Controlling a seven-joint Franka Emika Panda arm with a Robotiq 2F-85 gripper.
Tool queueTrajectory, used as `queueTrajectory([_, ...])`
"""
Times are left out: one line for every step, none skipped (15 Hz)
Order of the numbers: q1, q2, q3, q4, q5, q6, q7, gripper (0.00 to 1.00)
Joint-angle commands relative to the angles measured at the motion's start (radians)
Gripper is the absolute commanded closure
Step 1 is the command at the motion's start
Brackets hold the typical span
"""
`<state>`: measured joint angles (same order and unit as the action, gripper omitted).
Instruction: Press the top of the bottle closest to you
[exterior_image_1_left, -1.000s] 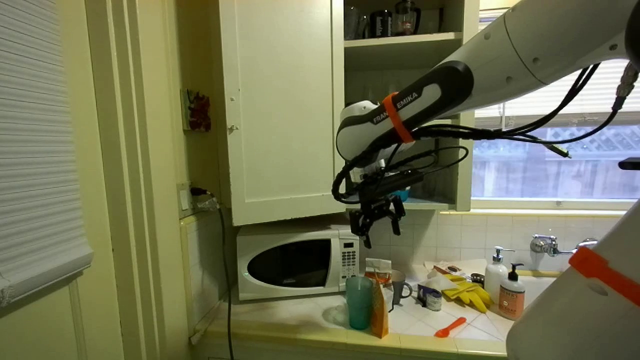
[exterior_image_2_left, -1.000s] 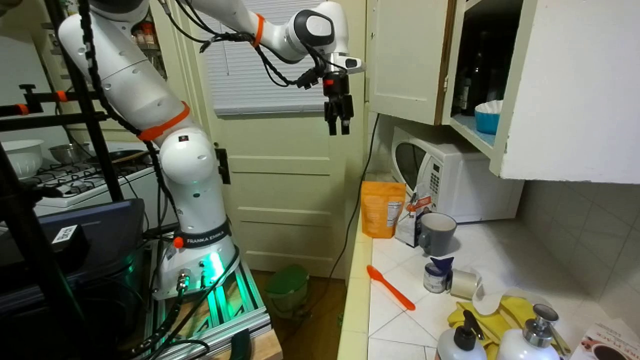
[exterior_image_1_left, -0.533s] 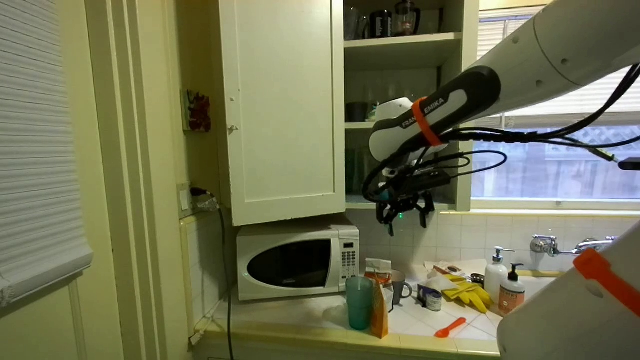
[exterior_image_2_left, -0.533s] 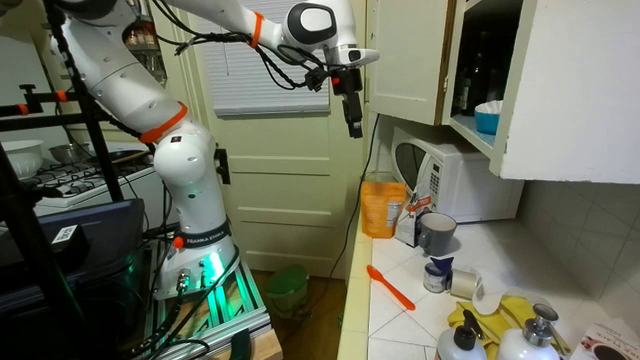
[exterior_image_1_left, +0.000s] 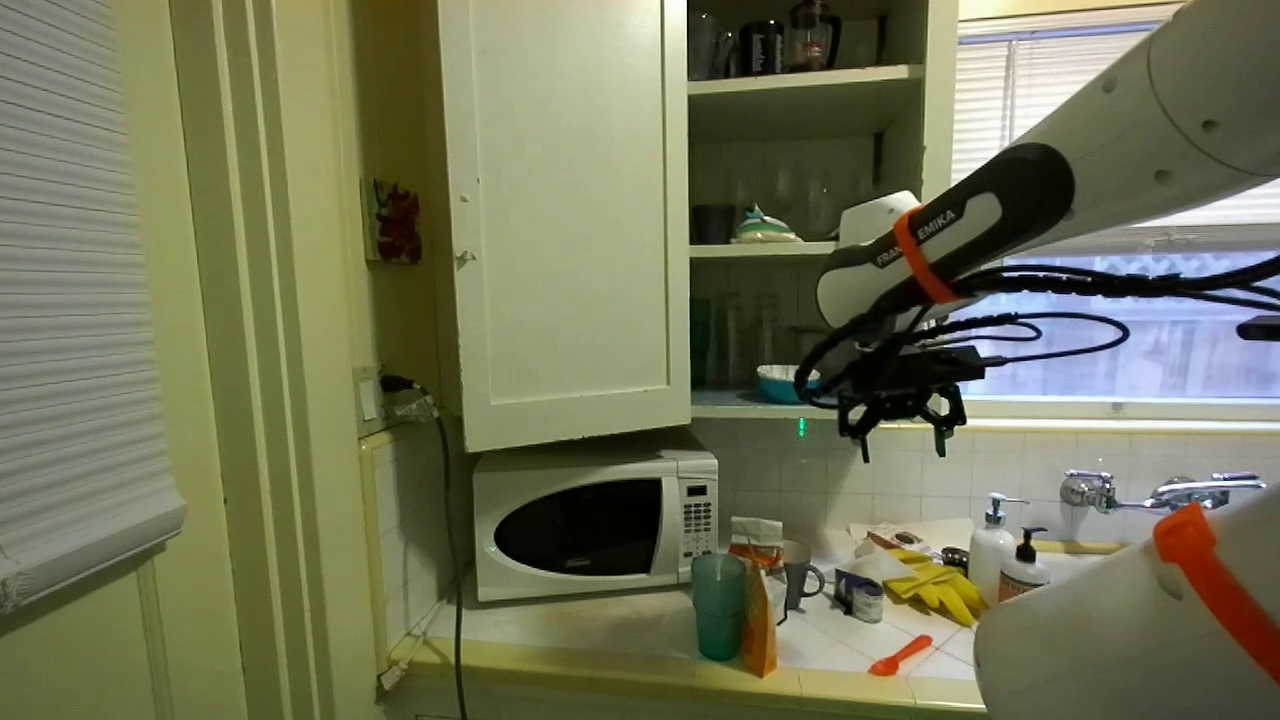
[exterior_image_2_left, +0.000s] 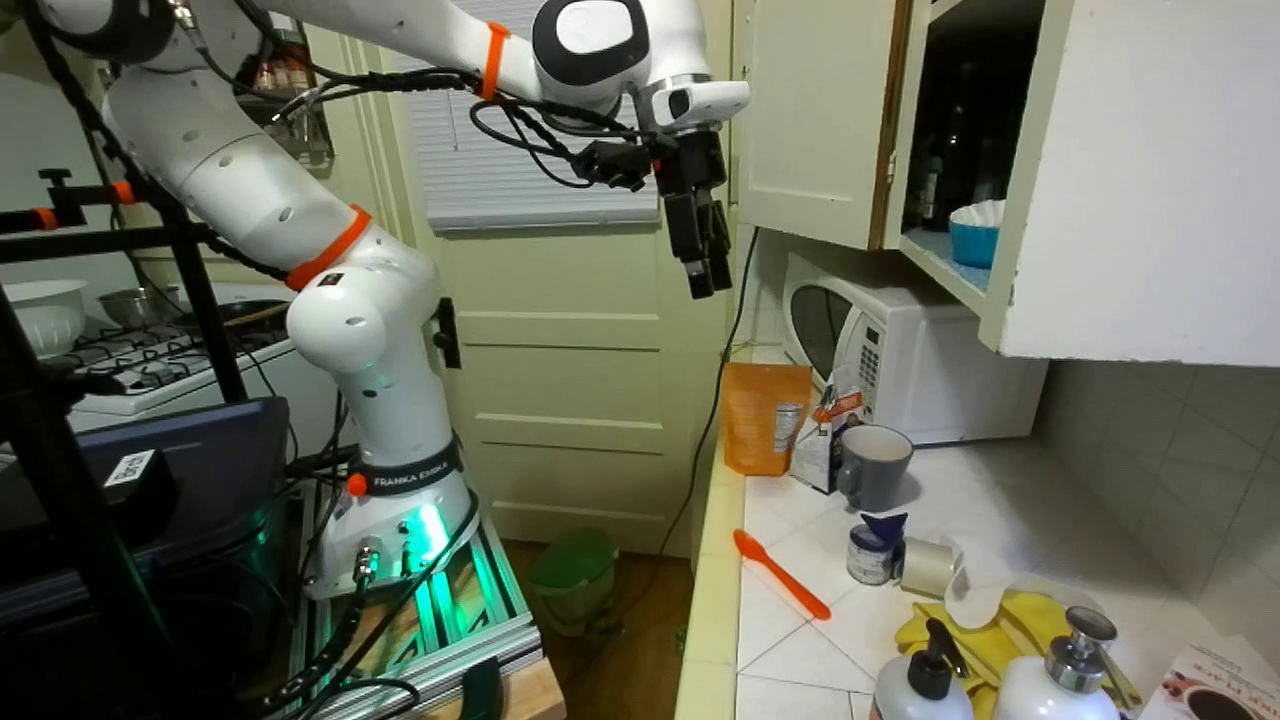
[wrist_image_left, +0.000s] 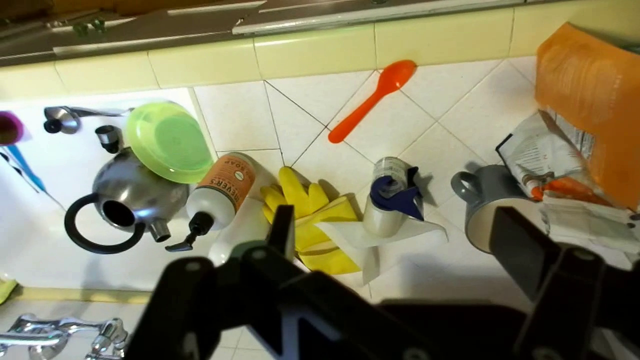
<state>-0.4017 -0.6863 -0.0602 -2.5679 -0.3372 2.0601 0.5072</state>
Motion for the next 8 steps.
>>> queueTrajectory([-0.005, -0.004, 0.003, 0.0, 0.002, -0.002, 0.003, 0.0])
queueTrajectory([-0.005, -0.006, 0.004, -0.001, 0.003, -0.002, 0.009, 0.0])
queueTrajectory([-0.005, -0.006, 0.006, -0.001, 0.003, -0.002, 0.014, 0.0])
queueTrajectory([-0.005, -0.006, 0.006, -0.001, 0.003, -0.002, 0.016, 0.0])
queueTrajectory([-0.019, 0.009, 0.004, 0.004, -0.002, 0.003, 0.034, 0.0])
queueTrajectory([-0.042, 0.025, -0.005, 0.013, -0.008, 0.008, 0.059, 0.0])
queueTrajectory([-0.06, 0.032, -0.019, 0.018, -0.002, 0.009, 0.081, 0.0])
queueTrajectory([-0.08, 0.037, -0.03, 0.021, -0.003, 0.014, 0.106, 0.0])
